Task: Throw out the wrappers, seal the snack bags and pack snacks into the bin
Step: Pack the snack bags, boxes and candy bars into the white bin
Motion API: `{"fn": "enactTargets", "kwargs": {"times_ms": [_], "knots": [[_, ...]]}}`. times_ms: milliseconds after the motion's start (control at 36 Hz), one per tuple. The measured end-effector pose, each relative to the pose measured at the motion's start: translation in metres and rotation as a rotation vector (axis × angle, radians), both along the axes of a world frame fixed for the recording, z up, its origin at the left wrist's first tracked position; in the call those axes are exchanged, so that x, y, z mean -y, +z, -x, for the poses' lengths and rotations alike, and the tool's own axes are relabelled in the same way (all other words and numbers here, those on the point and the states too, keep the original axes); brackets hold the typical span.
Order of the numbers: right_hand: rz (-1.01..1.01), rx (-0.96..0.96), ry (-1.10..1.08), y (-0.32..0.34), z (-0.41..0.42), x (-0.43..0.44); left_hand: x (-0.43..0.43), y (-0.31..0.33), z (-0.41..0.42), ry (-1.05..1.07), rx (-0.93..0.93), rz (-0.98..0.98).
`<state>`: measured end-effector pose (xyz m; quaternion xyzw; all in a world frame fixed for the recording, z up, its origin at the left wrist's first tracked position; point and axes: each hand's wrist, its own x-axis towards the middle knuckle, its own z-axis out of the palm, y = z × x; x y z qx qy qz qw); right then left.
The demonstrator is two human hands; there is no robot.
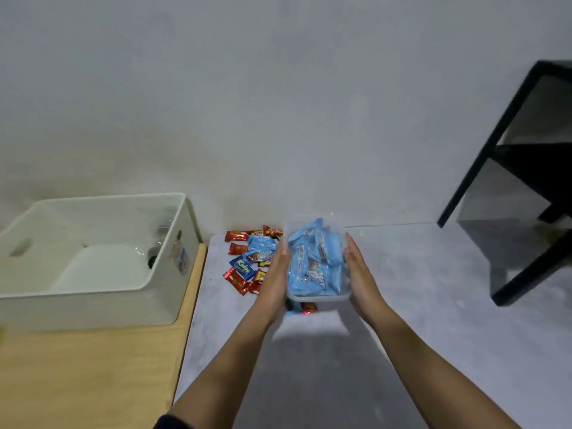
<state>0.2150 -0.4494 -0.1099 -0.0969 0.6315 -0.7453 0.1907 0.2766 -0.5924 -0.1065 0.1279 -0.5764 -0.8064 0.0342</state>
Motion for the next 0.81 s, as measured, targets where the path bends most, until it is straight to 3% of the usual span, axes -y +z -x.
{"fn": "enactTargets", "kwargs": {"times_ms": [250, 472, 806], "knots": [[0.146, -0.159, 0.153, 0.074, -0.022, 0.163, 0.159, 0.063, -0.033, 0.16, -0.177, 0.129], [0.107, -0.238, 0.194, 0.099, -0.071, 0.327, 0.321, 0.103, -0.093, 0.251, -0.265, 0.15], [0.005, -0.002, 0.256, 0.051, -0.114, 0.484, 0.492, 0.055, -0.148, 0.213, -0.005, 0.335]]}}
